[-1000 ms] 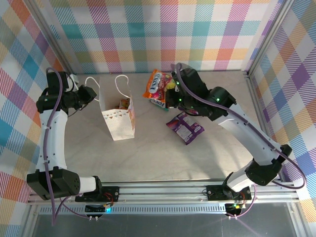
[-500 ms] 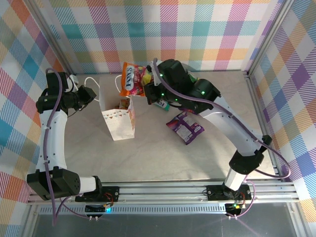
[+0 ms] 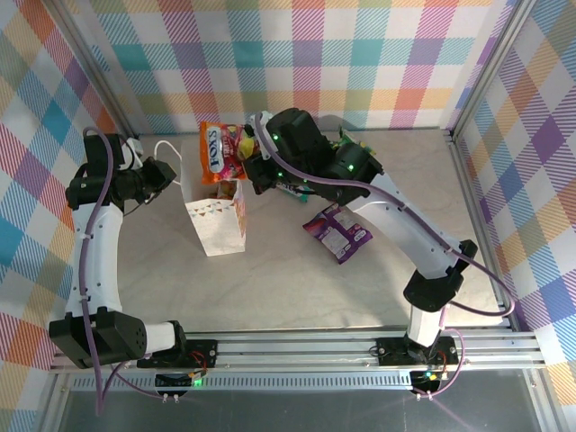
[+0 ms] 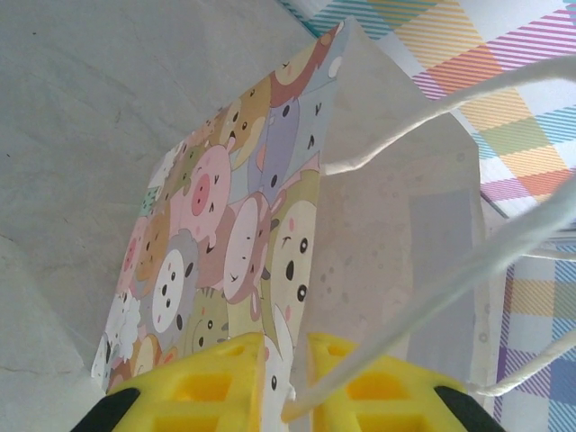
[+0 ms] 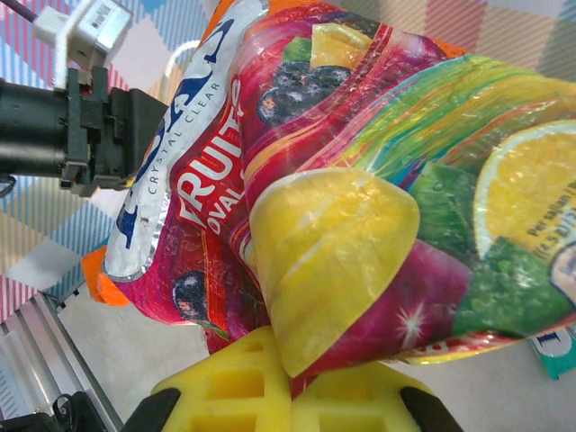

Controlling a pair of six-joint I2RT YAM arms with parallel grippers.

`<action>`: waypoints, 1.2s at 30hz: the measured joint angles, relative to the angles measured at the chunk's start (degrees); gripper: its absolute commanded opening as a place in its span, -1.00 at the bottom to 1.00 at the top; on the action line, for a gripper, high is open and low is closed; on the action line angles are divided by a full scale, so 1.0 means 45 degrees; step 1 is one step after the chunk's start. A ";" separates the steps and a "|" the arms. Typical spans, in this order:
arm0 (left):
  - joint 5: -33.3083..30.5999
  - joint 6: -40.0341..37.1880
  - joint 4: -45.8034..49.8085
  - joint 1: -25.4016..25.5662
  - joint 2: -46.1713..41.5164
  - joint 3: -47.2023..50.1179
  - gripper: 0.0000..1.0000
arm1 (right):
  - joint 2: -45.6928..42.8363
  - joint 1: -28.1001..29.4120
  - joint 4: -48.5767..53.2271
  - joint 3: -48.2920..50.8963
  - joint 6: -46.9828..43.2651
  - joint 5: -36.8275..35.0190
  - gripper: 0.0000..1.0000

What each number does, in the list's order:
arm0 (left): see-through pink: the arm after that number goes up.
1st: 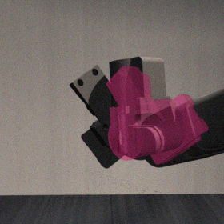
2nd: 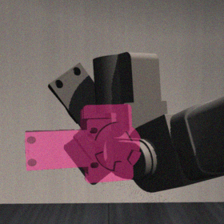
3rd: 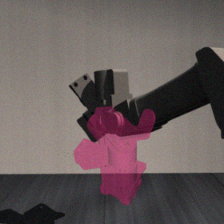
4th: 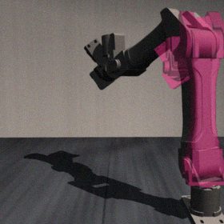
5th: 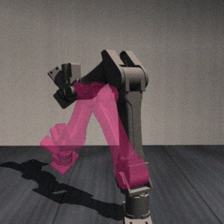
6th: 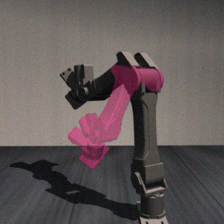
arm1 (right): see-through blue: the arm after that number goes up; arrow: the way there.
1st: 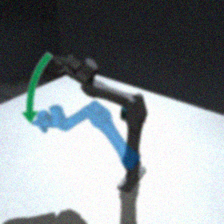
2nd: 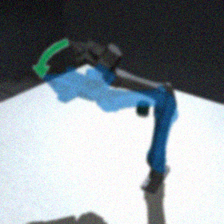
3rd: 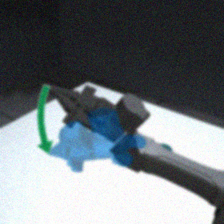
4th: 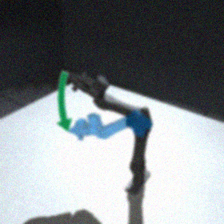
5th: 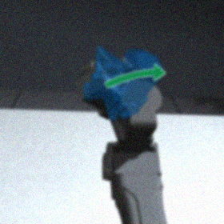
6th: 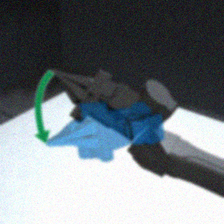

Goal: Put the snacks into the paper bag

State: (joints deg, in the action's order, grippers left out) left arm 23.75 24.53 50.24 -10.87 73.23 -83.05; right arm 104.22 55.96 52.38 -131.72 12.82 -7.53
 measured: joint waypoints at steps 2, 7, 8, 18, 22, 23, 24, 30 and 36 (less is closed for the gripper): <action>0.0053 0.0024 0.0049 -0.0024 -0.0092 0.0010 -0.61 | 0.0214 0.0000 -0.0102 -0.0301 -0.0165 0.0296 -1.00; 0.0053 0.0015 0.0151 -0.0034 -0.0267 0.0078 -0.61 | 0.1001 0.0121 -0.0282 -0.1112 -0.0597 0.0845 -1.00; 0.0053 0.0015 0.0180 -0.0034 -0.0291 0.0092 -0.61 | 0.1117 0.0151 -0.0311 -0.1146 -0.0685 0.0928 -1.00; 0.0058 -0.0034 0.0199 -0.0034 -0.0306 0.0092 -0.61 | 0.2050 0.0223 -0.0709 -0.1545 -0.1054 0.1462 -1.00; 0.0063 -0.0078 0.0287 -0.0034 -0.0306 0.0092 -0.61 | 0.2322 0.0228 -0.1151 -0.1768 -0.1044 0.1690 -1.00; 0.0068 -0.0097 0.0350 -0.0034 -0.0306 0.0087 -0.60 | 0.2453 0.0228 -0.1248 -0.1889 -0.1039 0.1734 -1.00; 0.0068 -0.0131 0.0427 -0.0034 -0.0301 0.0087 -0.61 | 0.2579 0.0228 -0.1307 -0.2016 -0.1010 0.1758 -1.00; 0.0165 -0.0321 0.0520 -0.0034 -0.0301 0.0087 -0.61 | 0.3415 0.0228 -0.1481 -0.2589 -0.0903 0.1778 -1.00; 0.0180 -0.0359 0.0583 -0.0034 -0.0301 0.0083 -0.61 | 0.3832 0.0228 -0.1467 -0.2686 -0.0860 0.1545 -1.00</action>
State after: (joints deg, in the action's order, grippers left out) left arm 24.56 22.92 52.86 -11.03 71.88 -82.67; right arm 121.47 56.99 45.78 -143.81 8.95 -0.58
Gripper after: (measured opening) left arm 0.196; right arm 0.063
